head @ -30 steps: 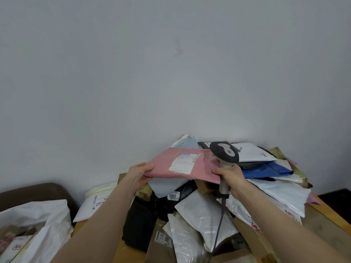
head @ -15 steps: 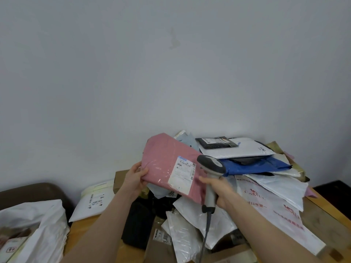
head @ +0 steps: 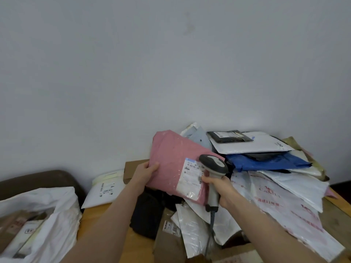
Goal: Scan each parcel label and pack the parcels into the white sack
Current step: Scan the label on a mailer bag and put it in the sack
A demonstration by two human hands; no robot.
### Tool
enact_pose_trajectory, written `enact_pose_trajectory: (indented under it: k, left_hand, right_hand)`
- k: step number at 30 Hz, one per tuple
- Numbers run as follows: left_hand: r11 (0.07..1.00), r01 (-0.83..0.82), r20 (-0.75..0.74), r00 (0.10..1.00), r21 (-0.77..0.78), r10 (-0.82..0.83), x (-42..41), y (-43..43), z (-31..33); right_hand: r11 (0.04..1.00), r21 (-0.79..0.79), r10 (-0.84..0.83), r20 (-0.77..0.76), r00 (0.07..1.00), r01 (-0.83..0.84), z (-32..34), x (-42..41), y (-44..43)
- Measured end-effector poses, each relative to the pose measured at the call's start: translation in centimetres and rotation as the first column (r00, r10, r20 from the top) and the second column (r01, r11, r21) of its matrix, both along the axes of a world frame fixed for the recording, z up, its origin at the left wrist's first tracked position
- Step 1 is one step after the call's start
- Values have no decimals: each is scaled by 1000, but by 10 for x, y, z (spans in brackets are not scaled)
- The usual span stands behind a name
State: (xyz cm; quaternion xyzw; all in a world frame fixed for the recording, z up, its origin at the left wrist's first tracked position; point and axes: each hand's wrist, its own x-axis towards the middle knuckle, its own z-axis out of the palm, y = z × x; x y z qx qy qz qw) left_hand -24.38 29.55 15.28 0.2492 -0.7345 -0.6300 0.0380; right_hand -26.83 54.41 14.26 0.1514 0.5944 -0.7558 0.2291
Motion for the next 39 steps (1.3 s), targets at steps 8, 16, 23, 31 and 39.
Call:
enact_pose_trajectory:
  k: [8, 16, 23, 31, 39]
  left_hand:
    - [1000, -8, 67, 998, 15, 7, 10, -17, 2]
    - [960, -275, -25, 961, 59, 277, 22, -7, -12]
    - [957, -289, -1, 957, 14, 289, 29, -4, -26]
    - [948, -317, 22, 948, -38, 318, 31, -3, -36]
    - [942, -334, 11, 942, -27, 334, 33, -3, -39]
  right_hand:
    - [999, 13, -45, -110, 993, 47, 6, -3, -5]
    - [988, 142, -37, -166, 985, 60, 4, 47, -17]
    - [976, 216, 47, -178, 983, -8, 1, 89, -17]
    - [974, 225, 59, -147, 987, -24, 8, 94, -15]
    - [973, 228, 70, -128, 989, -39, 10, 93, -13]
